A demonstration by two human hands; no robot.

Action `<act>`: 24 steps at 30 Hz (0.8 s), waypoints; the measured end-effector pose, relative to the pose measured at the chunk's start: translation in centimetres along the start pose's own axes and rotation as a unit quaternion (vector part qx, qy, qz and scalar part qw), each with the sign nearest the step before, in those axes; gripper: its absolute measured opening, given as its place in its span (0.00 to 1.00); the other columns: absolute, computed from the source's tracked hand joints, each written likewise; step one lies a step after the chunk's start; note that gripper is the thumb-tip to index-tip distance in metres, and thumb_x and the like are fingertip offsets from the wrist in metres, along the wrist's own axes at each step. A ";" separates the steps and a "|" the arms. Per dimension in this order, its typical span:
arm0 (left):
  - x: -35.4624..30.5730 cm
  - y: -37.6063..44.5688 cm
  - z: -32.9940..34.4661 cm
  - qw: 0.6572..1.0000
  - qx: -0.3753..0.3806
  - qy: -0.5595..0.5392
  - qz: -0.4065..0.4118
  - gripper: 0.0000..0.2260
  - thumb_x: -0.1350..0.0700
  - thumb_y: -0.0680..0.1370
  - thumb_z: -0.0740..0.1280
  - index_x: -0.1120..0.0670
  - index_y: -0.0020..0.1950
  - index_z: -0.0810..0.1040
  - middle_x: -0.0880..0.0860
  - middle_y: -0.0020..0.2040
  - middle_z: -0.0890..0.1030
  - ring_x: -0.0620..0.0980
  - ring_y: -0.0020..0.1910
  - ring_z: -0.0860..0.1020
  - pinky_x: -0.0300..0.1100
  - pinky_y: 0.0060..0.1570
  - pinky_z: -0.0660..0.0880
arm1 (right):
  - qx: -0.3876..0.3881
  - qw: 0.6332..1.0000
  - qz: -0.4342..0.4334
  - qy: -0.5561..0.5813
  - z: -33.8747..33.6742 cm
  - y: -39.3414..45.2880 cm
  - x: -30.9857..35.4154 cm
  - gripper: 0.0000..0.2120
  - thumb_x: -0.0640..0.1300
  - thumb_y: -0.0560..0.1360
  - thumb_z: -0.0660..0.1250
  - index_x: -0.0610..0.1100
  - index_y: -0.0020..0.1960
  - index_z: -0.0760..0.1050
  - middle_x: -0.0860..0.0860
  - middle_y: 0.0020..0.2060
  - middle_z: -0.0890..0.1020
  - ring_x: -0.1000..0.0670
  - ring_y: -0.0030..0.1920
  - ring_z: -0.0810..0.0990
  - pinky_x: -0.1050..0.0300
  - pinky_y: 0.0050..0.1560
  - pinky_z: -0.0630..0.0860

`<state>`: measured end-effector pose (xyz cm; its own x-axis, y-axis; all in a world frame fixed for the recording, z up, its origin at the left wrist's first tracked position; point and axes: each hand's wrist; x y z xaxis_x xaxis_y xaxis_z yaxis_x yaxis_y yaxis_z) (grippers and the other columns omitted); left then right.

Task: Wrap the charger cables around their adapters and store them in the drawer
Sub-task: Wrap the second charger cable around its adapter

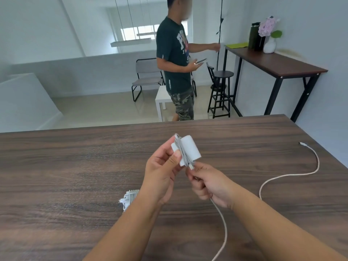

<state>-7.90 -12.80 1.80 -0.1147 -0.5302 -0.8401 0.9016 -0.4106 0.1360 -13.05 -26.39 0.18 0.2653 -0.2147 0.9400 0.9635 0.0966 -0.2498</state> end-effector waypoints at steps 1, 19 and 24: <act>-0.2 0.2 0.1 1.000 -0.012 0.006 0.007 0.17 0.63 0.72 0.72 0.54 0.60 0.80 0.50 0.45 0.83 0.46 0.44 0.81 0.39 0.45 0.80 | -0.004 1.000 -0.005 -0.010 0.2 -0.1 -0.4 0.16 0.44 0.82 0.53 0.46 0.36 0.65 0.53 0.20 0.60 0.56 0.20 0.53 0.69 0.24 0.49; 0.5 0.6 -1.5 0.994 -0.072 0.079 0.034 0.19 0.60 0.72 0.74 0.54 0.63 0.78 0.53 0.45 0.81 0.48 0.43 0.80 0.44 0.46 0.80 | -0.119 0.796 -0.175 -0.567 0.2 -2.2 0.2 0.11 0.53 0.80 0.53 0.50 0.50 0.72 0.50 0.32 0.78 0.44 0.37 0.77 0.50 0.39 0.75; 0.9 0.4 -1.5 0.991 -0.073 0.106 0.043 0.19 0.59 0.71 0.73 0.52 0.61 0.79 0.53 0.47 0.83 0.49 0.46 0.80 0.45 0.48 0.80 | -0.121 0.785 -0.179 -0.581 0.0 -2.4 0.0 0.11 0.53 0.80 0.53 0.50 0.49 0.71 0.51 0.33 0.77 0.44 0.38 0.77 0.51 0.38 0.74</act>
<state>-7.06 -12.30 0.29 0.0415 -0.3839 -0.9225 0.9567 -0.2509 0.1475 -15.41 -26.60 0.81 -0.1007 0.8582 0.5033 0.9848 0.0139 0.1734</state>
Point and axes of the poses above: each hand's wrist, its own y-axis towards the middle knuckle, its own z-axis out of the palm, x = y × z
